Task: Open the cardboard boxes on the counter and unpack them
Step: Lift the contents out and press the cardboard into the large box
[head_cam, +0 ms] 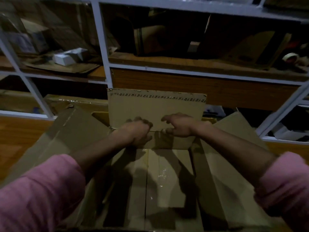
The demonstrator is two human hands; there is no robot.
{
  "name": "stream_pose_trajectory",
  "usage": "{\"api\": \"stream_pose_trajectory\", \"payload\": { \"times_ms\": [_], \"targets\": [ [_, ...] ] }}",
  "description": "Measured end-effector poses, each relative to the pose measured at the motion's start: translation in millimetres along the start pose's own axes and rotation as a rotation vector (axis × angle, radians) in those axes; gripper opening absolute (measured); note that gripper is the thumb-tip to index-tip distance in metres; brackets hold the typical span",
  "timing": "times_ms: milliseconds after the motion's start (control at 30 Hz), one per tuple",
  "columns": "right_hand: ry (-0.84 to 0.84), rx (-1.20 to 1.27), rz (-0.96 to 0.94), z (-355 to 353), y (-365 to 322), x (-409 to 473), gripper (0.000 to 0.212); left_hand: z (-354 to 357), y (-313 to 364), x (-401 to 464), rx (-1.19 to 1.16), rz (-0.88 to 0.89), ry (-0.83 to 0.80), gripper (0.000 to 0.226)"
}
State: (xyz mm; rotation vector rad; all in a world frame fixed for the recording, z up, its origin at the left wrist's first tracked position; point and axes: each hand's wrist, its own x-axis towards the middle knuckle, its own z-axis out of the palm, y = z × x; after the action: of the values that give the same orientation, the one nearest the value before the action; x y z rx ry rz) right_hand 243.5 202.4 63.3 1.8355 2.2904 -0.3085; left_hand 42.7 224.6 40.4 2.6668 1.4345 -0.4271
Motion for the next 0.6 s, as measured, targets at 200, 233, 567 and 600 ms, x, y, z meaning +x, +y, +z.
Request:
{"api": "stream_pose_trajectory", "payload": {
  "times_ms": [200, 233, 567, 600],
  "targets": [
    [0.371, -0.145, 0.245, -18.2, -15.6, -99.1, 0.081, -21.1, 42.4, -51.0, -0.037, 0.154, 0.372, 0.073],
    [0.425, -0.146, 0.277, -13.8, -15.5, -115.0, 0.082, -21.6, 51.5, -60.3, -0.050, 0.188, 0.392, 0.074],
    [0.618, -0.112, 0.570, 25.5, -0.9, -261.9, 0.083, -33.4, 160.4, -108.0, -0.026, 0.418, 0.555, 0.081],
    [0.629, -0.115, 0.600, 26.2, 4.0, -275.5, 0.083, -35.9, 173.3, -111.2, -0.046, 0.441, 0.573, 0.080]
  ]
}}
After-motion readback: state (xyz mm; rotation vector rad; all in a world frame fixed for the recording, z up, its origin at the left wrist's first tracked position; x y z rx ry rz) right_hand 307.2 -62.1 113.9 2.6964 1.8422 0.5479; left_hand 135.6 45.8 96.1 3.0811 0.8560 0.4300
